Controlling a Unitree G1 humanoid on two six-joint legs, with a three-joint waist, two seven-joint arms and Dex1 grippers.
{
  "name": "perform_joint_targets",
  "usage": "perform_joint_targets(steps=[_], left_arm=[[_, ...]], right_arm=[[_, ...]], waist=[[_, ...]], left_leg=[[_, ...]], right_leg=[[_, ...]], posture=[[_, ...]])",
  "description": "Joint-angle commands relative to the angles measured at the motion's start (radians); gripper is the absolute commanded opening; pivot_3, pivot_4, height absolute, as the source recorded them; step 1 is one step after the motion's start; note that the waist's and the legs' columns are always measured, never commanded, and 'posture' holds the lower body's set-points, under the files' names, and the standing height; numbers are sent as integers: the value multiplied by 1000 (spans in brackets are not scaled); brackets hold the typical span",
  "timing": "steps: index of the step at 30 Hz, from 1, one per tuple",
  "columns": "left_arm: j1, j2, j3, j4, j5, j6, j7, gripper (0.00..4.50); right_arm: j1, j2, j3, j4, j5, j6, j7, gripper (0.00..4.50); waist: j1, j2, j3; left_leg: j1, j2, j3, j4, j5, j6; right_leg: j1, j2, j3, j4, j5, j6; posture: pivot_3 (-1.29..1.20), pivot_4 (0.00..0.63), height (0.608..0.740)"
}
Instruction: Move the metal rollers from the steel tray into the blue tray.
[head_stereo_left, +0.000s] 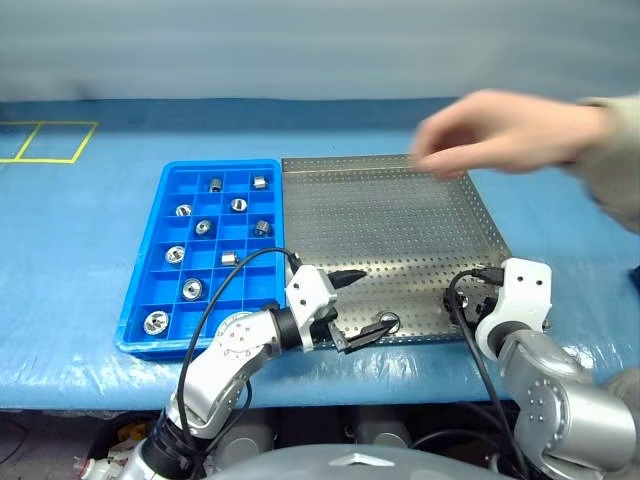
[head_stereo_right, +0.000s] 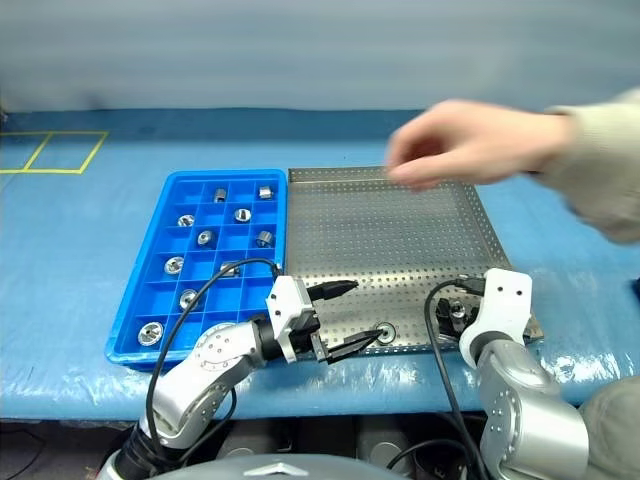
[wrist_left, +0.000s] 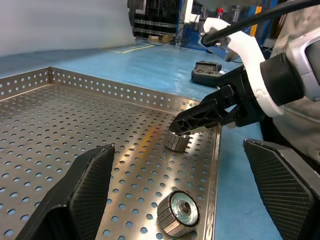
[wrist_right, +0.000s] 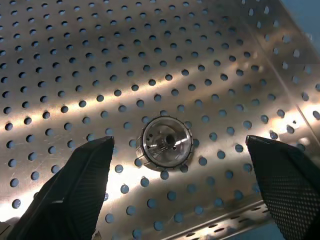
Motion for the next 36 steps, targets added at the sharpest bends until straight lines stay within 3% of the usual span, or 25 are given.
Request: perform_joint_targets(steps=[1,12,36], left_arm=[[-32,-12,-3,-2,-4,-22,-6,4500],[-50,-25,-1,-2,-6,-15,6,4500],[-32,-24,-3,-6,0,-29,27,4500]], right_arm=[[28,44,-12,57,11,-85,1,4465],[38,98,-28,172,26,-232,-32,4465],[-25,34,-27,207,22,-152,-80,4465]], waist=[[0,0,0],[2,0,0],[10,0,0]], left_leg=[[0,0,0,0,0,0],[0,0,0,-1,0,1],[0,0,0,-1,0,1]], right_leg=[[0,0,0,0,0,0],[0,0,1,0,0,0],[0,0,1,0,0,0]], posture=[[-76,150,740],[-63,150,740],[-22,150,740]])
